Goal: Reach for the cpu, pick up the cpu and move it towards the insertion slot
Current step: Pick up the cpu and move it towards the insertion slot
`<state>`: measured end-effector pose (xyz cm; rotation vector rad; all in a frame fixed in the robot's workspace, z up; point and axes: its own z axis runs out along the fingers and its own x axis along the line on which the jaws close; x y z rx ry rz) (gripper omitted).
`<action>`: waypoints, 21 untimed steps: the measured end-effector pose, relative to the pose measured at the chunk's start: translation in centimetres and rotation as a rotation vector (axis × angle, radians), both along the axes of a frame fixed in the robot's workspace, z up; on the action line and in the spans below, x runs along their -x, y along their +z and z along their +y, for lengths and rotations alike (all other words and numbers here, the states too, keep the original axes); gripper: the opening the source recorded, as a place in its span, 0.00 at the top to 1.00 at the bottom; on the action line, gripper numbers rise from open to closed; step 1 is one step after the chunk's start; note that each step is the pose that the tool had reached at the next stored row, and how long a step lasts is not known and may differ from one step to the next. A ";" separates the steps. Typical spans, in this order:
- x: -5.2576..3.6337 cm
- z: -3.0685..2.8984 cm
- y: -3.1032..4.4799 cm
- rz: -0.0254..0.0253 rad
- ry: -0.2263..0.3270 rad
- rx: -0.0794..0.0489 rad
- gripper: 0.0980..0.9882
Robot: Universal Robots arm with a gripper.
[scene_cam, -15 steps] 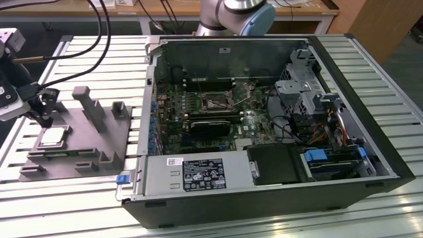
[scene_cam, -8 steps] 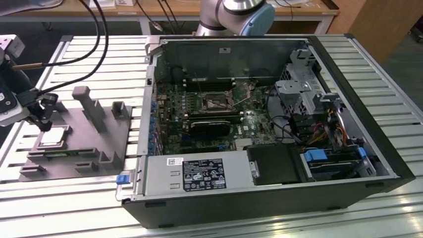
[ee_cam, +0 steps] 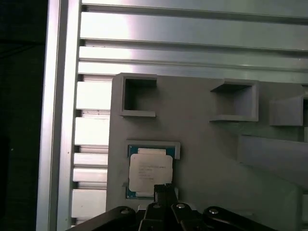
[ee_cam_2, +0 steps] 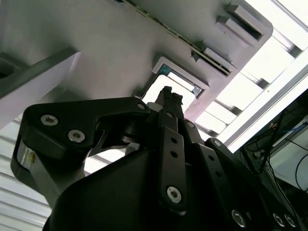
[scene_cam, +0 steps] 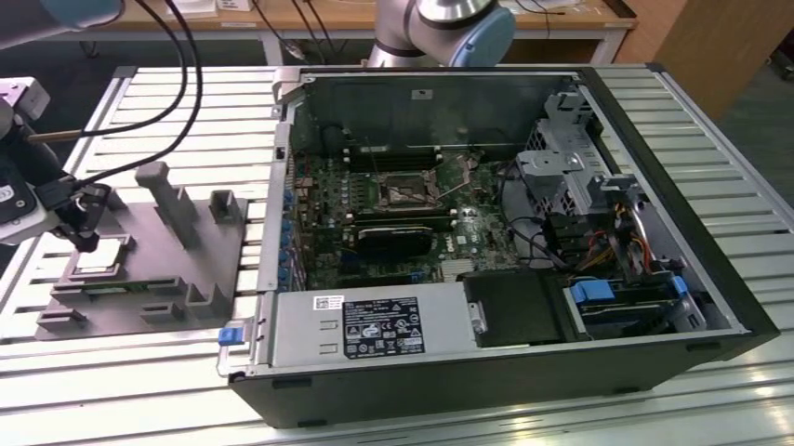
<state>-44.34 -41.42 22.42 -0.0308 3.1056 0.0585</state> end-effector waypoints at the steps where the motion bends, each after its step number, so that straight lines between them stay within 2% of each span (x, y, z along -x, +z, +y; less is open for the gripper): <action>1: 0.15 0.04 -0.19 -0.0001 0.000 0.000 0.99; 13: 0.92 0.39 -2.36 -0.0004 0.000 0.000 0.99; 21: 0.94 0.40 -2.47 -0.0003 0.000 0.000 0.99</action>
